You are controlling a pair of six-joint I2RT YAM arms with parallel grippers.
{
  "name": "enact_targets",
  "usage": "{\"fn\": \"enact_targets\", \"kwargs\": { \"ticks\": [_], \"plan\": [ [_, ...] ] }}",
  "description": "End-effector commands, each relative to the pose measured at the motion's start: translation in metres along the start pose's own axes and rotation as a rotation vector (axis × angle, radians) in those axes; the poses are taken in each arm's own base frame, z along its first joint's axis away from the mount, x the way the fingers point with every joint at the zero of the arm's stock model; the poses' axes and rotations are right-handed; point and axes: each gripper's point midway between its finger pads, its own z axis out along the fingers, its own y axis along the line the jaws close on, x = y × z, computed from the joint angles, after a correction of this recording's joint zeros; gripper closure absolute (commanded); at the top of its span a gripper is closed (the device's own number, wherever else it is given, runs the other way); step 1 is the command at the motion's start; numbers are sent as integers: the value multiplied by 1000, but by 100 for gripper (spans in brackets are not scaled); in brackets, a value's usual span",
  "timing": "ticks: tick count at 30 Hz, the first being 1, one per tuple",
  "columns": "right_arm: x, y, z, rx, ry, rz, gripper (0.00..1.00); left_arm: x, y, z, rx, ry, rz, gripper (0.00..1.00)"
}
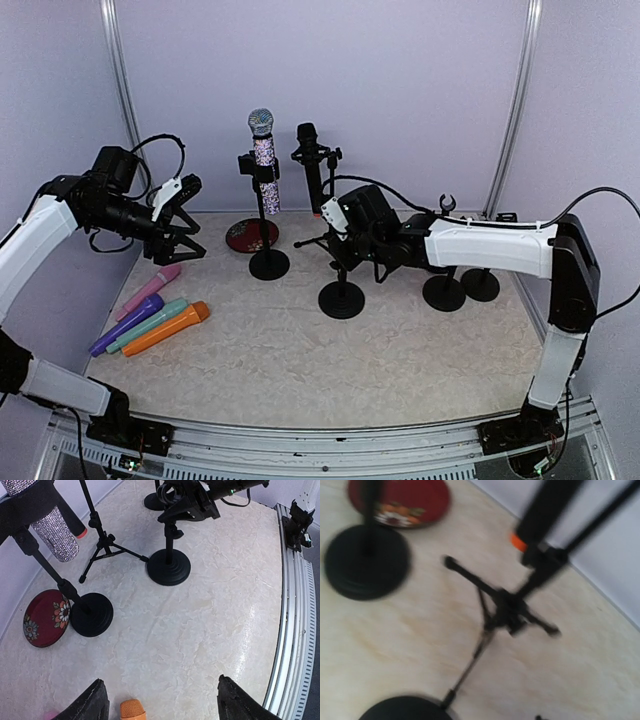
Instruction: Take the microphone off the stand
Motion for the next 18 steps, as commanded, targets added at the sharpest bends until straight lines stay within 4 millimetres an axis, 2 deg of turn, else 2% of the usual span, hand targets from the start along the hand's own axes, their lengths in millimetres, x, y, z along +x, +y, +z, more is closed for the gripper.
{"fn": "enact_targets", "kwargs": {
  "ticks": [1,7,13,18],
  "plan": [
    [34,-59,3,117,114,-77,64,-7,1,-4,1,-15,9,28],
    [55,-121,20,208,182,-38,65,-6,0,-4,2,-12,13,28],
    [79,-161,32,277,244,-34,66,-3,-1,-4,1,-2,15,28],
    [99,-192,34,359,306,-65,66,-2,-2,-4,4,2,19,28]
  ]
}}
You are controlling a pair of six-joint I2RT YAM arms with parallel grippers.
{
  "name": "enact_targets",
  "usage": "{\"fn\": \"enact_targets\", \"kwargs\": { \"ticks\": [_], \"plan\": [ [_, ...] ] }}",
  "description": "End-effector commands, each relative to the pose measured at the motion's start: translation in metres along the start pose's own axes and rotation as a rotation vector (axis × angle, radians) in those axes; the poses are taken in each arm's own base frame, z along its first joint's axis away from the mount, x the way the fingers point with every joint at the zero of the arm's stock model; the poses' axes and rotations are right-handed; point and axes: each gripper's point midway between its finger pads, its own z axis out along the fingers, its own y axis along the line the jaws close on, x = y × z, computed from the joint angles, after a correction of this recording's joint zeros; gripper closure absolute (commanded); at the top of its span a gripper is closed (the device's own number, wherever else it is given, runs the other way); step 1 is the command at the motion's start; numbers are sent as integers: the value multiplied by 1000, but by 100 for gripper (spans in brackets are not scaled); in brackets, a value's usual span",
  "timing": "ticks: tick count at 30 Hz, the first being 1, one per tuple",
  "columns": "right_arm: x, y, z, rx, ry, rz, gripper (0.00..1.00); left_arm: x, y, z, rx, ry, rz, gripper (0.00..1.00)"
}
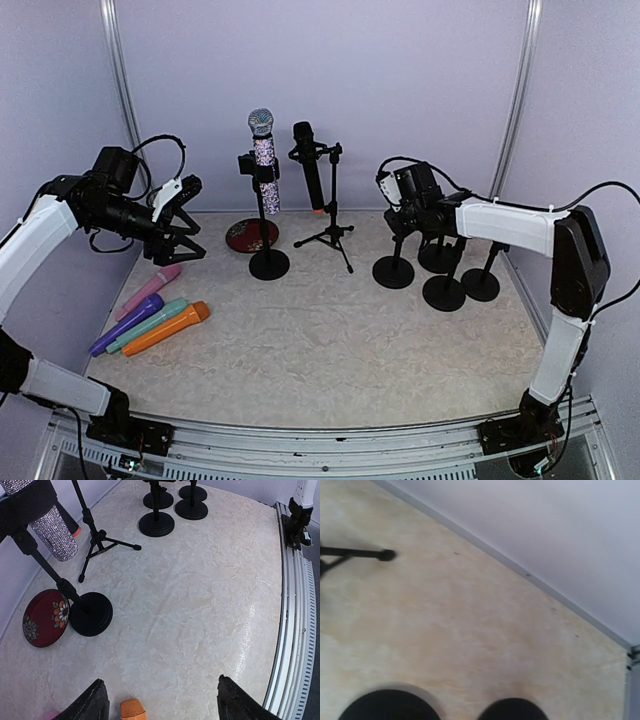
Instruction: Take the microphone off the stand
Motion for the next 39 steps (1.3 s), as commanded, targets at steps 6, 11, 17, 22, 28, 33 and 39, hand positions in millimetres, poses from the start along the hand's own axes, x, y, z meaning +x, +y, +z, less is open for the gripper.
{"fn": "enact_targets", "kwargs": {
  "ticks": [6,11,17,22,28,33,39],
  "plan": [
    [49,-72,30,204,187,-101,63,-4,-1,-5,0,-1,15,28],
    [26,-89,25,214,150,-33,29,-2,0,-5,-9,8,16,26],
    [-74,-103,-27,124,-100,156,7,-1,3,-6,-20,13,10,23],
    [-149,-75,-69,8,-285,183,0,0,7,-7,-33,8,1,21],
    [-184,3,-62,-253,-359,160,1,-2,9,-9,-44,-1,-8,20],
    [-189,34,-35,-269,-364,130,10,-1,8,-13,-55,5,4,20],
    [-180,45,6,-185,-351,100,23,-3,6,-15,-49,1,8,20]
  ]
}}
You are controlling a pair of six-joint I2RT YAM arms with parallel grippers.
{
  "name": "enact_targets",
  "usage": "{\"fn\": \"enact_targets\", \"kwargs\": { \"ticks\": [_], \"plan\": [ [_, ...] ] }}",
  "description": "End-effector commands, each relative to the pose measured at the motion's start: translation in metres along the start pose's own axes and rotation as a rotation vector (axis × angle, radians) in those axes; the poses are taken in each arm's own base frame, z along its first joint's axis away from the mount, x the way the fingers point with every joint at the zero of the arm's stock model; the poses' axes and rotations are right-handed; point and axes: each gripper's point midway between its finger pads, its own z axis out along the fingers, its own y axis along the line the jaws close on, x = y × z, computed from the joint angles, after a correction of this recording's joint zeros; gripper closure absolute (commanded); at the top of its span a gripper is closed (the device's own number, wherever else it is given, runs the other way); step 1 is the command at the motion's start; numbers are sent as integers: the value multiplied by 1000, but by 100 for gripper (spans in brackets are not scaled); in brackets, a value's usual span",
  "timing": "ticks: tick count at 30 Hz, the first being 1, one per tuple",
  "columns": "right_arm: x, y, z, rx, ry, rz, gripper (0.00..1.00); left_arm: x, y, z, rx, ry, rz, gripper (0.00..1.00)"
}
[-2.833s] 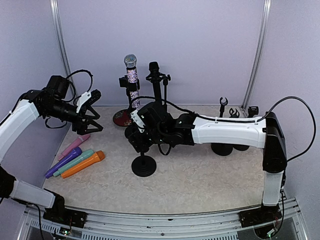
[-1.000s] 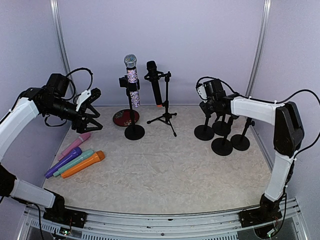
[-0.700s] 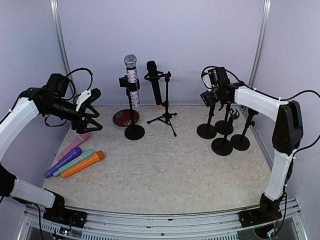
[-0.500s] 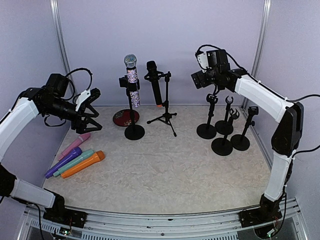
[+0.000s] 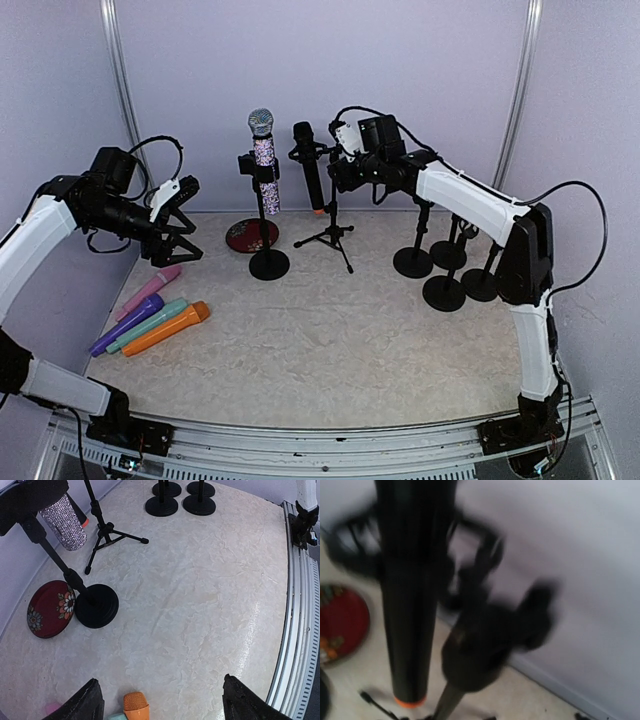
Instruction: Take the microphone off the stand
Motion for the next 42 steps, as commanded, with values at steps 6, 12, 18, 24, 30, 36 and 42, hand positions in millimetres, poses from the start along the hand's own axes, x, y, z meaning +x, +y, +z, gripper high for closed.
{"fn": "enact_targets", "kwargs": {
  "ticks": [6,12,18,24,30,36,42],
  "plan": [
    [-5,-9,35,115,-96,-25,32,-13,1,-12,-16,-25,20,21],
    [-4,-10,54,166,-174,-10,49,-15,1,-14,-18,-25,17,21],
    [-12,-1,52,124,-239,-8,64,-12,1,-15,-21,-9,22,21],
    [-6,12,30,62,-254,-6,97,-11,1,-10,-3,-13,12,21],
    [-4,17,-15,25,-297,38,100,-11,0,-7,12,-20,11,22],
    [9,27,-58,-34,-294,130,100,-13,0,-6,19,-31,11,22],
    [26,50,-95,-164,-263,302,100,-20,-4,-4,37,-48,15,22]
  ]
}}
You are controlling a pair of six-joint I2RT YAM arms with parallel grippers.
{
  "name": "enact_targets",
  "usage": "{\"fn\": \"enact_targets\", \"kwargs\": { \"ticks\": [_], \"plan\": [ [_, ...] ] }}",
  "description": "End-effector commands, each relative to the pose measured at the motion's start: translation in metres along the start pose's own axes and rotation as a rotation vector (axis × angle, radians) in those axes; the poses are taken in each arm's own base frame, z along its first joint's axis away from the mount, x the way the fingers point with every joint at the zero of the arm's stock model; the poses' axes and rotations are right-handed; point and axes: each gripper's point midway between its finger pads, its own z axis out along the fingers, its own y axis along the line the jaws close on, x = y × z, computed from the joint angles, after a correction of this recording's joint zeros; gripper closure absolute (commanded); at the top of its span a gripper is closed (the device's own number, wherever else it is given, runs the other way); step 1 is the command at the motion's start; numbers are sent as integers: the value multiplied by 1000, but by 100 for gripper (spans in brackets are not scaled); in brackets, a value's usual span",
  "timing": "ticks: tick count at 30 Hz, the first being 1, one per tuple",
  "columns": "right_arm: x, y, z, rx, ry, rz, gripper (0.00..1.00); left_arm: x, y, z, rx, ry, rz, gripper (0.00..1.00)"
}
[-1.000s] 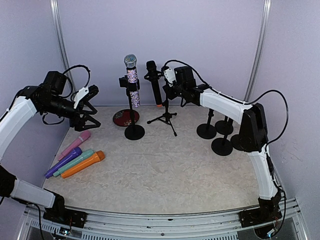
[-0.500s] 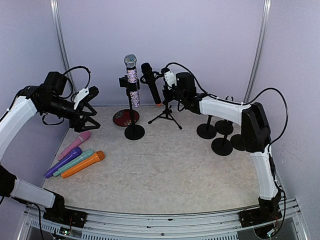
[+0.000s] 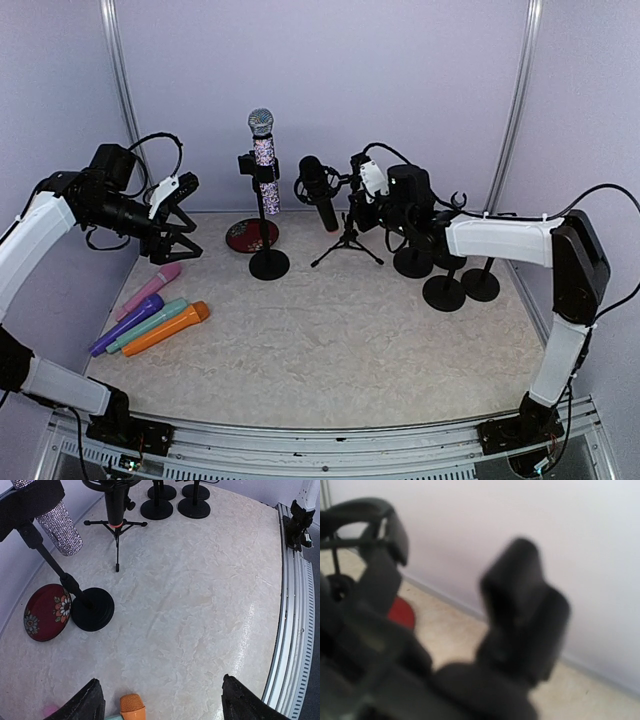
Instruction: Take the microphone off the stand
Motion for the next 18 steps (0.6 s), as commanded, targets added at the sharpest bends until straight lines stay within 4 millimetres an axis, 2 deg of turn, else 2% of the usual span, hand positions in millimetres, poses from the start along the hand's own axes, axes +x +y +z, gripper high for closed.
{"fn": "enact_targets", "kwargs": {
  "ticks": [1,6,12,13,15,18],
  "plan": [
    [-31,22,-38,-108,-80,219,100,-17,-2,-1,19,-43,20,22],
    [-28,56,-64,-204,-26,331,100,-31,-16,10,66,-52,48,22],
    [-26,94,-90,-242,8,377,100,-57,-31,17,114,-87,69,19],
    [-24,100,-92,-250,14,387,100,-61,-35,19,125,-93,76,16],
    [-21,112,-95,-260,23,394,100,-73,-39,18,136,-120,97,2],
    [-20,129,-97,-284,11,392,100,-91,-42,17,146,-164,109,1]
  ]
}}
